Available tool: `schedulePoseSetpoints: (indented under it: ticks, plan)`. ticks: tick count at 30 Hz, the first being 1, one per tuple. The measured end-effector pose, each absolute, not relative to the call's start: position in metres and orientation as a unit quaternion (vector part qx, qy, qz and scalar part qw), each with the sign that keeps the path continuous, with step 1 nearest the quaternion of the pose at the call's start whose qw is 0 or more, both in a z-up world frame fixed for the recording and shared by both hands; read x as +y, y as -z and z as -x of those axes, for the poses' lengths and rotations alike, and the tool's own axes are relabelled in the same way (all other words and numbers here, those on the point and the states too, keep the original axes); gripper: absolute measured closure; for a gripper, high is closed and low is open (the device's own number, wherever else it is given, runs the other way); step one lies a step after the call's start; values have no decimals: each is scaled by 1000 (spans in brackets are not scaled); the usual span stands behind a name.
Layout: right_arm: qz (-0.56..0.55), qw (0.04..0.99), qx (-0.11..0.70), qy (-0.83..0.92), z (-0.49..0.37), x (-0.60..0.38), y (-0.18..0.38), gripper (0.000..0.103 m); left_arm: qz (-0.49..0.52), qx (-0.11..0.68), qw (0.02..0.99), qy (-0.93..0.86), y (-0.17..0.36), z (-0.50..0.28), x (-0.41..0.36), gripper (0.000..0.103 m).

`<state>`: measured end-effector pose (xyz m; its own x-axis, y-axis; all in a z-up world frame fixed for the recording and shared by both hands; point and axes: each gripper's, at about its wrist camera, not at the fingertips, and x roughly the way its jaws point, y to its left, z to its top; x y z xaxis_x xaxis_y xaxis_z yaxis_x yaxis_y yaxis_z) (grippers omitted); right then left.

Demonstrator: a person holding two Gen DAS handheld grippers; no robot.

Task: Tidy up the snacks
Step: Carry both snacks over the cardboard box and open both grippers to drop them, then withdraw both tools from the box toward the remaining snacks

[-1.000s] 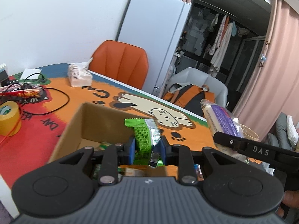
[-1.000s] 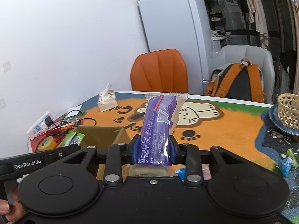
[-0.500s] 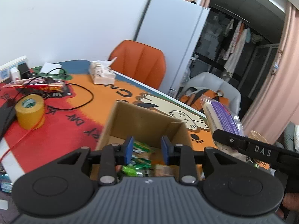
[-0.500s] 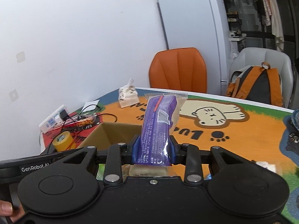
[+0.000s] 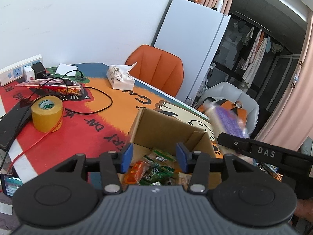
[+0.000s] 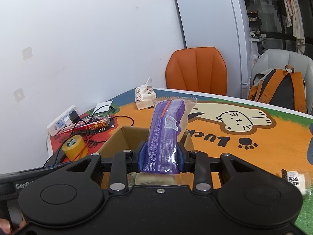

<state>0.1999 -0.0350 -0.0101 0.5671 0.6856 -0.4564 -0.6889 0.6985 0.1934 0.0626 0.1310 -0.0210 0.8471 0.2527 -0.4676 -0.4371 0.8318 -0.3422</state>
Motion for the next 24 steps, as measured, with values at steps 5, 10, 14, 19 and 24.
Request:
schedulePoseSetpoints:
  ticks: [5, 10, 14, 19, 24]
  plan:
    - [16, 895, 241, -376, -193, -36, 8, 41, 230, 205, 933, -184, 23, -60, 135, 54]
    - [14, 898, 250, -362, -192, -54, 9, 38, 229, 204, 934, -182, 23, -62, 131, 37]
    - [8, 900, 260, -350, -193, -73, 11, 38, 225, 203, 934, -190, 23, -66, 124, 25]
    - [-2, 904, 269, -331, -195, -97, 15, 36, 228, 207, 933, -184, 24, -74, 115, 23]
    - [-13, 912, 273, -305, -198, -121, 17, 29, 224, 210, 935, -176, 24, -82, 103, 19]
